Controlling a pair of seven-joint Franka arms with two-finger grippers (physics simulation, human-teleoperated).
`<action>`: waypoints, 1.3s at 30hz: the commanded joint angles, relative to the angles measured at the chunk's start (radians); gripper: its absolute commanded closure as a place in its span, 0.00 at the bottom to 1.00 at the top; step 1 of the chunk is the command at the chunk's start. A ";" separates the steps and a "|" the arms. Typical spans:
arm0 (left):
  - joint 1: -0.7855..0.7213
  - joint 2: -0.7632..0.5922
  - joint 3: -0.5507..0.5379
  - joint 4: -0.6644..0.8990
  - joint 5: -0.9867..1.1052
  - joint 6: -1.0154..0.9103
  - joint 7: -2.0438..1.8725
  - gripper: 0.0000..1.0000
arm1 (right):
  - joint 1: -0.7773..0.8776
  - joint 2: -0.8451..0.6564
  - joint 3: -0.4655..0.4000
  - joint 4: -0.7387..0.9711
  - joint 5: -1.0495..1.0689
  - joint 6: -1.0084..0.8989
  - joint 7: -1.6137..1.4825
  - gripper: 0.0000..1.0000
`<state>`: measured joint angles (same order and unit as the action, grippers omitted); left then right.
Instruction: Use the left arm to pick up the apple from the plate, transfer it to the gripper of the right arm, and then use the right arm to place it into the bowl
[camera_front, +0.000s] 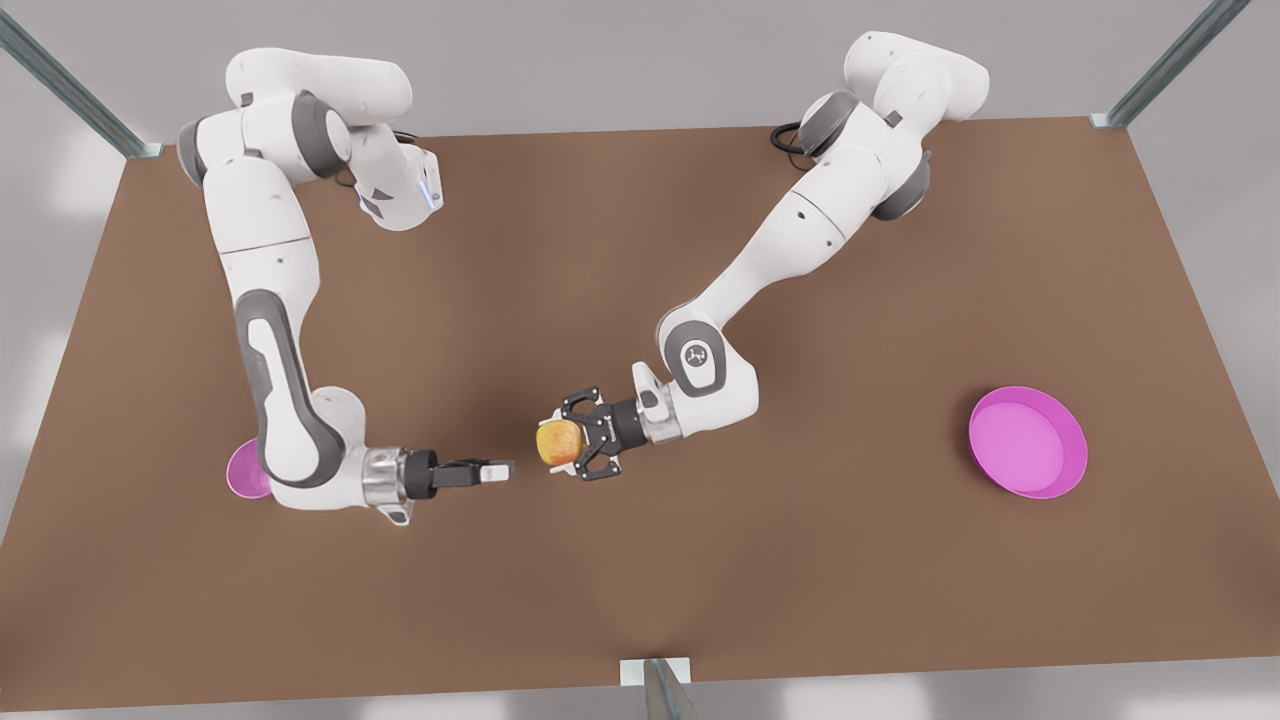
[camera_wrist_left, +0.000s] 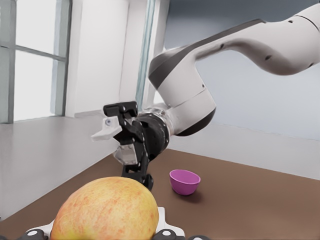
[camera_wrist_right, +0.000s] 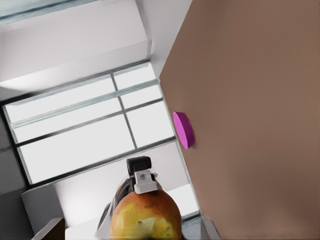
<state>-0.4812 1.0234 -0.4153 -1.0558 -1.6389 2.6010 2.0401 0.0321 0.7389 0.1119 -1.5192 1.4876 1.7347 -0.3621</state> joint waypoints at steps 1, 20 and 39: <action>0.000 -0.002 0.000 0.000 0.005 -0.009 0.175 0.30 | 0.000 -0.003 0.006 -0.012 0.002 0.003 -0.224 0.00; 0.000 0.000 0.001 0.000 0.005 -0.009 0.175 0.30 | 0.022 0.016 0.054 -0.004 0.068 0.026 -0.313 0.00; 0.000 0.001 0.004 0.000 0.005 -0.009 0.175 0.30 | 0.029 0.031 0.057 -0.035 0.069 -0.041 -0.457 0.00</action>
<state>-0.4816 1.0264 -0.4111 -1.0566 -1.6401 2.6010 2.2179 0.0591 0.7704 0.1692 -1.5548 1.5525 1.6972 -0.7020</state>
